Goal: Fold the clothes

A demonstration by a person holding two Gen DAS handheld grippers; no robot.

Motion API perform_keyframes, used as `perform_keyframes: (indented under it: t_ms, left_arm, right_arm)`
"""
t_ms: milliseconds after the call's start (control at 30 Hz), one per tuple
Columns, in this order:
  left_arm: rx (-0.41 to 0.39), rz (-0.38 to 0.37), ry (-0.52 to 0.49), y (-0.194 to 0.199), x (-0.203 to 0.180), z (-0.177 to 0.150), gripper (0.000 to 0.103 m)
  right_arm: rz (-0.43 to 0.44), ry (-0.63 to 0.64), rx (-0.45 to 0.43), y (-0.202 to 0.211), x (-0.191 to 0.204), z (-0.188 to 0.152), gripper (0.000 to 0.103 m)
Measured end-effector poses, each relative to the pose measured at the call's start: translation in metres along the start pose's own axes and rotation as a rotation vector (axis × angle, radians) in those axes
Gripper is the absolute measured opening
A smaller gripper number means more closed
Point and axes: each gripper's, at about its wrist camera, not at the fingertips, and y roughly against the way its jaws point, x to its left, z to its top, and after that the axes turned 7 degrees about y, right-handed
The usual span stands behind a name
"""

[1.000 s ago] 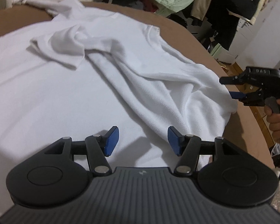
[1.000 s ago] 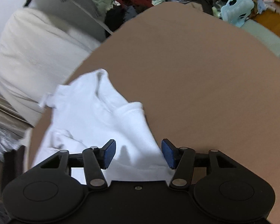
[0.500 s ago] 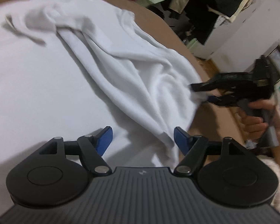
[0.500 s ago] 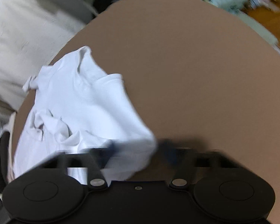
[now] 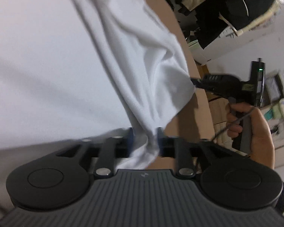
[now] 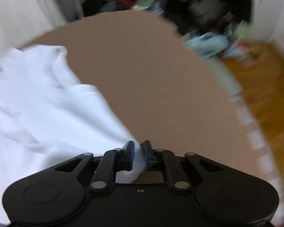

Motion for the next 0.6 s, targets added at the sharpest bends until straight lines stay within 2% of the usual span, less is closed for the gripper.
perform_keyframes:
  t_ms: [33, 67, 133, 200, 233, 267, 333, 367, 433, 533, 567, 600]
  left_arm:
    - [-0.039, 0.037, -0.036, 0.009, 0.001, 0.01, 0.046]
    - [-0.078, 0.074, -0.072, 0.017, 0.003, 0.019, 0.052]
    - [-0.155, 0.148, -0.143, 0.034, 0.005, 0.039, 0.06]
    - [-0.233, 0.223, -0.215, 0.051, 0.008, 0.058, 0.063]
    - [-0.272, 0.26, -0.251, 0.06, 0.009, 0.068, 0.064]
    - [-0.284, 0.282, -0.256, 0.061, 0.015, 0.08, 0.064]
    - [-0.282, 0.308, -0.239, 0.049, 0.027, 0.106, 0.064]
    - [-0.27, 0.322, -0.238, 0.041, 0.03, 0.115, 0.065]
    - [-0.244, 0.351, -0.236, 0.024, 0.036, 0.133, 0.073]
    - [-0.222, 0.419, -0.226, -0.004, 0.045, 0.157, 0.074]
    - [-0.23, 0.437, -0.234, -0.009, 0.048, 0.163, 0.067]
    - [-0.238, 0.454, -0.241, -0.014, 0.051, 0.169, 0.036]
  right_arm:
    - [-0.112, 0.031, -0.011, 0.004, 0.001, -0.001, 0.02]
    - [-0.108, 0.018, -0.047, 0.009, -0.004, -0.001, 0.021]
    - [0.124, -0.085, -0.152, 0.023, -0.017, 0.001, 0.02]
    - [0.421, -0.132, -0.248, 0.032, -0.017, 0.007, 0.02]
    - [0.538, -0.127, -0.287, 0.036, -0.013, 0.01, 0.026]
    - [0.596, -0.073, -0.308, 0.039, -0.003, 0.013, 0.039]
    - [0.7, 0.036, -0.348, 0.044, 0.018, 0.019, 0.05]
    - [0.715, 0.088, -0.361, 0.045, 0.029, 0.021, 0.054]
    - [0.713, 0.205, -0.371, 0.044, 0.05, 0.022, 0.059]
    - [0.635, 0.362, -0.355, 0.033, 0.075, 0.02, 0.059]
    - [0.609, 0.404, -0.346, 0.026, 0.082, 0.018, 0.059]
    - [0.589, 0.445, -0.334, 0.02, 0.088, 0.016, 0.059]
